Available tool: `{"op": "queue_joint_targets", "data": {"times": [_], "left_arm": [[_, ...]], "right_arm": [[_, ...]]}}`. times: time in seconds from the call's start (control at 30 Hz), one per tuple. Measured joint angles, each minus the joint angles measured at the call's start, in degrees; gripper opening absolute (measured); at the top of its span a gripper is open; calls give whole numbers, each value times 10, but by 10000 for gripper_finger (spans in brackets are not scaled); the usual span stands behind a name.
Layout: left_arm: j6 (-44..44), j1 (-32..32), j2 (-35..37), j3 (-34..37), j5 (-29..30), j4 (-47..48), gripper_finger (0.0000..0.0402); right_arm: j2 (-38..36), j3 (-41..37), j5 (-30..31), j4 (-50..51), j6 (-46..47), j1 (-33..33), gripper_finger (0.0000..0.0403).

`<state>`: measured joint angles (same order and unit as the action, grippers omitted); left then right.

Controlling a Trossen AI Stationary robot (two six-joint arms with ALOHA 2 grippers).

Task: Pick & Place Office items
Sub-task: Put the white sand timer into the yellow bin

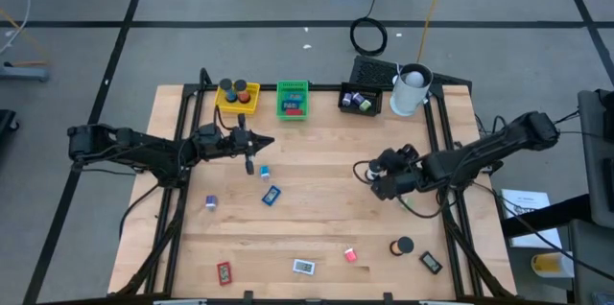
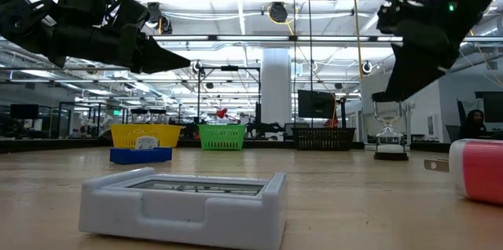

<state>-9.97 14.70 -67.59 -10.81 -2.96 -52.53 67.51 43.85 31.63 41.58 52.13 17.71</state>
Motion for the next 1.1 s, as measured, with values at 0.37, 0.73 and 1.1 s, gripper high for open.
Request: {"op": "queue_joint_targets", "data": {"times": [0.37, 0.73, 1.1], "left_arm": [[0, 0, 0, 0, 0, 0, 21], [7, 10, 0, 4, 0, 20, 21], [21, 72, 0, 52, 0, -49, 21]], "right_arm": [[0, -108, 30, -195, -62, -20, 279], [0, -134, 30, -267, -80, -20, 167], [73, -115, -11, -630, -305, -132, 167]]}}
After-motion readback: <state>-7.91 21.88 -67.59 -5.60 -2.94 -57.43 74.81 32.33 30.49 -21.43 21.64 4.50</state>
